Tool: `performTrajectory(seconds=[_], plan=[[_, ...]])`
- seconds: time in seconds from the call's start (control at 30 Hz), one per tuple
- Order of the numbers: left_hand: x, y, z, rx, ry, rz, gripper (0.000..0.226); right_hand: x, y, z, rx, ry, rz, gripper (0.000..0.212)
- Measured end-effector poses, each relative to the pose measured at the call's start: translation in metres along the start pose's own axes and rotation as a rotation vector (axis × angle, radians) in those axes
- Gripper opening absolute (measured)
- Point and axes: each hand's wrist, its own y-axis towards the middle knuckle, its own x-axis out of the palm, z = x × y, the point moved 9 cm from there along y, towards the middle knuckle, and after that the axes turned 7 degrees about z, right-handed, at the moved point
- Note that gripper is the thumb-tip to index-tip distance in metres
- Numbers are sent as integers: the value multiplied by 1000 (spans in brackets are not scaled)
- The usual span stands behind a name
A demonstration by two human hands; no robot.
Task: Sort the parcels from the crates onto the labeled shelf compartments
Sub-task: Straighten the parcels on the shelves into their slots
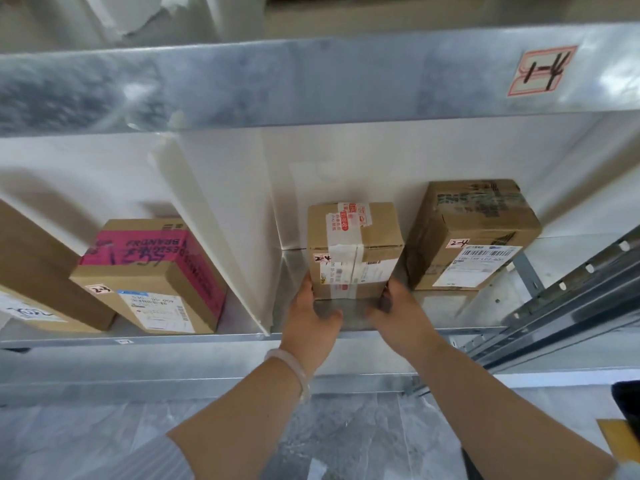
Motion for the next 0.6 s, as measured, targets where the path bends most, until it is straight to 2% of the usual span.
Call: performTrajectory(seconds=[0.13, 0.33, 0.47, 0.6], plan=[[3, 14, 5, -4, -15, -17, 73, 2, 16, 5, 8, 19, -9, 85], [1, 19, 7, 35, -9, -29, 71, -1, 14, -1, -10, 9, 12, 83], [-2, 10, 2, 69, 9, -70, 72, -14, -11, -16, -26, -106, 112, 81], [-16, -25, -18, 96, 171, -143, 77, -14, -51, -24, -89, -269, 215, 75]])
